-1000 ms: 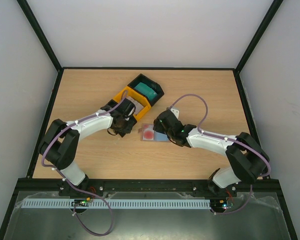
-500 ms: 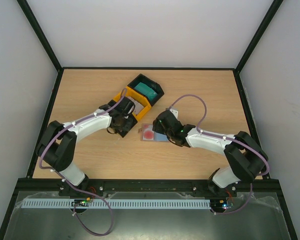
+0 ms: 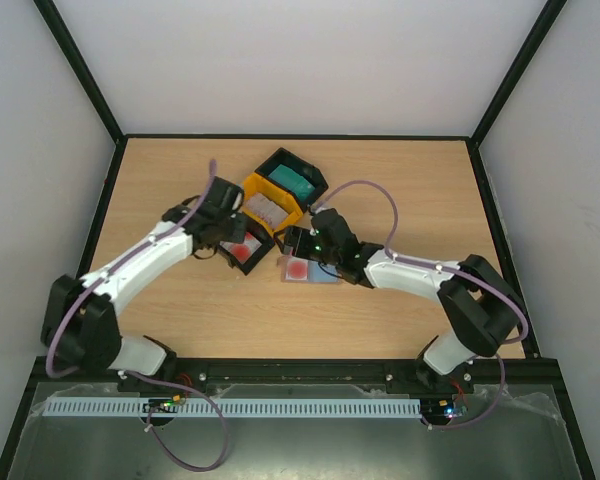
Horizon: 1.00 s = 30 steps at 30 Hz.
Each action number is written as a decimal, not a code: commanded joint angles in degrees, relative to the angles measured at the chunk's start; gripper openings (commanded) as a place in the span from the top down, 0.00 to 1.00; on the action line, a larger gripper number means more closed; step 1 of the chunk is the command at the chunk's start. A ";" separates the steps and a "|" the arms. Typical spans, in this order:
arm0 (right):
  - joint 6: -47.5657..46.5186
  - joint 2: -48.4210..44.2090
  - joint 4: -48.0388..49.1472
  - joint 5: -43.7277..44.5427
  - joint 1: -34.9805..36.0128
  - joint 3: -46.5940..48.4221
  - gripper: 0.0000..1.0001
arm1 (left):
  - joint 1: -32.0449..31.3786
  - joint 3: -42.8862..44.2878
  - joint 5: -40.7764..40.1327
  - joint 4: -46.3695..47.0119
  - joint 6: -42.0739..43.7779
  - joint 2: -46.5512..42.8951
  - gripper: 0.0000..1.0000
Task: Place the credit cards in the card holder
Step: Pick up the credit card from the storage box.
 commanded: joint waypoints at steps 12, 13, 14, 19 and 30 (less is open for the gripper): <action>8.05 8.47 22.50 -26.70 -2.41 15.73 0.19 | 16.64 -1.69 51.06 15.71 -10.19 -18.30 0.98; 9.14 8.93 23.83 -27.36 -2.59 16.06 0.22 | 17.40 -2.50 52.90 17.67 -11.62 -18.83 0.98; 10.14 9.45 24.94 -28.56 -2.74 16.71 0.25 | 18.09 -3.29 54.72 19.28 -13.03 -19.37 0.97; 12.72 10.68 28.68 -30.68 -2.85 18.02 0.45 | 20.44 -5.43 61.70 22.50 -15.23 -19.41 0.98; 20.18 11.85 37.60 -32.02 -2.92 16.28 0.98 | 23.74 -7.20 66.60 25.62 -20.56 -21.79 0.82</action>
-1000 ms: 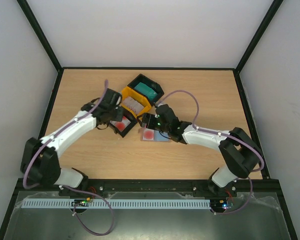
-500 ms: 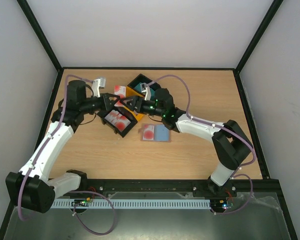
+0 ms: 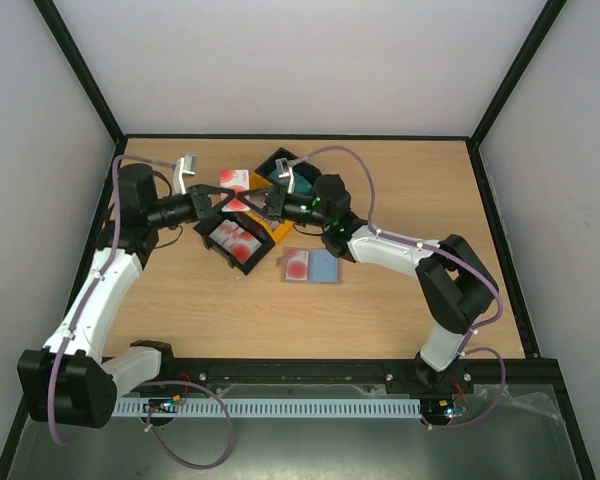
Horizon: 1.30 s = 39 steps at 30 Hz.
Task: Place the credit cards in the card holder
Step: Pick up the credit card from the storage box.
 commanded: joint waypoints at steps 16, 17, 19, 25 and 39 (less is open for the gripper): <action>10.11 0.57 9.21 2.86 -1.42 -3.21 0.98 | 3.14 -1.32 5.97 2.82 -4.55 -6.36 0.86; 10.27 0.47 9.43 3.04 -1.43 -3.37 0.98 | 3.14 -1.38 5.83 2.96 -4.72 -6.51 0.86; 10.86 0.25 10.14 3.31 -1.43 -3.85 0.97 | 3.23 -1.62 5.71 3.12 -4.84 -6.81 0.85; 11.78 -0.26 11.66 2.84 -1.47 -4.34 0.98 | 3.31 -2.41 5.01 4.06 -5.80 -7.25 0.90; 19.44 0.47 26.26 -3.41 -0.99 -5.07 0.98 | 3.34 -4.26 4.49 6.92 -8.24 -7.54 0.92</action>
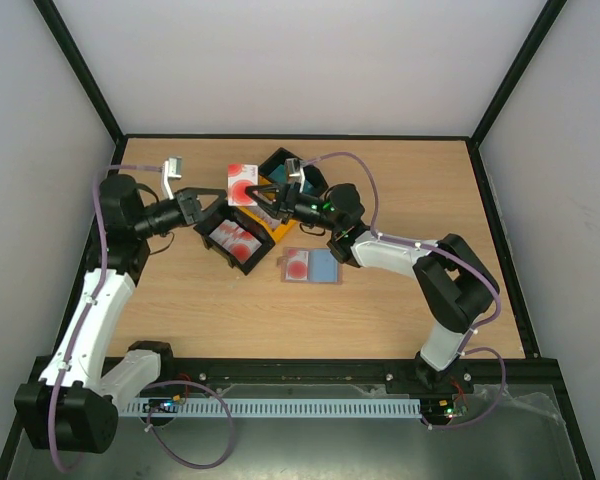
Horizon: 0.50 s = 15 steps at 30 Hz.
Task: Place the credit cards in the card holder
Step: Pick up the credit card from the storage box.
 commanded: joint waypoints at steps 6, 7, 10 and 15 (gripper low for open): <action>4.10 0.84 10.61 -4.17 0.82 -0.67 0.98 | 0.06 -1.58 2.40 1.92 -1.10 1.23 0.78; 4.19 0.62 10.91 -4.34 0.78 -0.88 0.98 | 0.06 -1.76 2.57 2.62 -1.42 1.29 0.83; 4.29 0.31 11.73 -4.96 1.03 -1.02 0.98 | 0.07 -1.82 2.10 2.81 -1.11 1.50 0.93; 5.62 0.67 14.29 -6.55 1.47 -0.53 0.97 | 0.06 -2.59 2.59 2.42 -0.60 2.58 0.91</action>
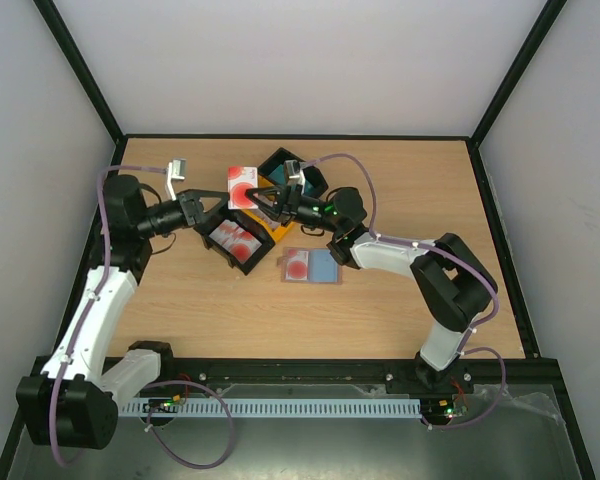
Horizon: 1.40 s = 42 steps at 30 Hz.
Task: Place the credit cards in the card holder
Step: Pick up the credit card from the storage box.
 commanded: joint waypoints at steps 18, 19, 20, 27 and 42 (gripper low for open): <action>-5.09 1.26 -4.46 1.69 0.84 -0.81 0.92 | -0.01 0.03 1.75 -3.43 4.13 2.19 0.98; -5.45 1.02 -5.07 2.91 0.16 -1.94 0.91 | 0.44 0.84 -0.12 -5.72 5.49 1.82 0.98; -5.59 0.76 -4.73 3.75 -0.82 -3.26 0.93 | 0.96 1.62 -1.72 -7.77 6.78 1.55 0.98; -2.67 1.24 3.97 3.58 -5.17 -11.45 0.98 | 2.63 4.33 -9.09 -15.21 10.78 1.17 0.97; -29.32 -4.74 -40.46 20.26 -3.37 -9.46 0.98 | -4.39 3.73 -22.86 -22.60 17.98 3.98 0.97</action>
